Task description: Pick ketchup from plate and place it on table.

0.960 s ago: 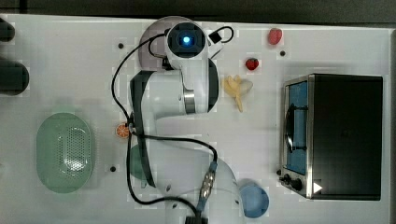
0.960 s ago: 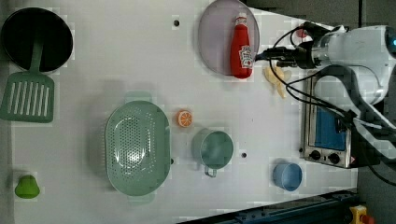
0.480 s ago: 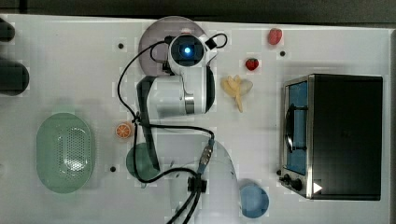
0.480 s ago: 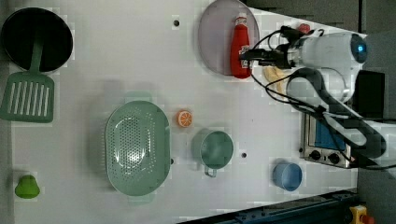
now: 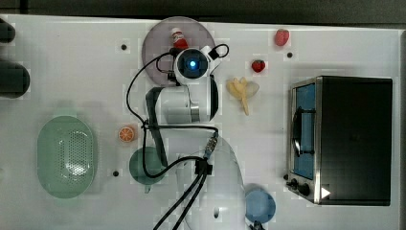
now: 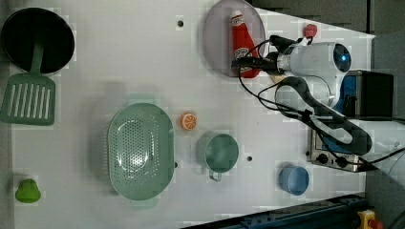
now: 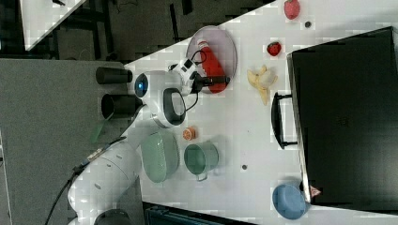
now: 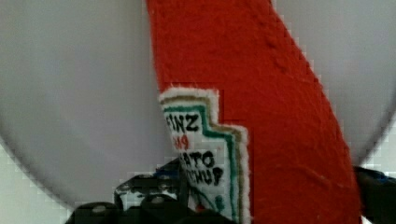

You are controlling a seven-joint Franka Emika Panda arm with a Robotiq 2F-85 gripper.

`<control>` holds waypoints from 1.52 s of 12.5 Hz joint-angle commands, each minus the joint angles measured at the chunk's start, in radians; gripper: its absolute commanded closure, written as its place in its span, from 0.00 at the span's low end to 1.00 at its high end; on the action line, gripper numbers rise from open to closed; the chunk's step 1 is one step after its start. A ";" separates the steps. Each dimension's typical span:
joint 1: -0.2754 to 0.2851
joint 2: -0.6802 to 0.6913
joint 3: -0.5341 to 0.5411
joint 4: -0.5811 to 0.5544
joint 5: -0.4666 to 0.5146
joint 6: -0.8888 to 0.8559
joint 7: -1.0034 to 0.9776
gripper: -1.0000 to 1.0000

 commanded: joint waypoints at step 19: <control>-0.045 -0.608 -0.022 -0.110 0.090 -0.484 0.025 0.35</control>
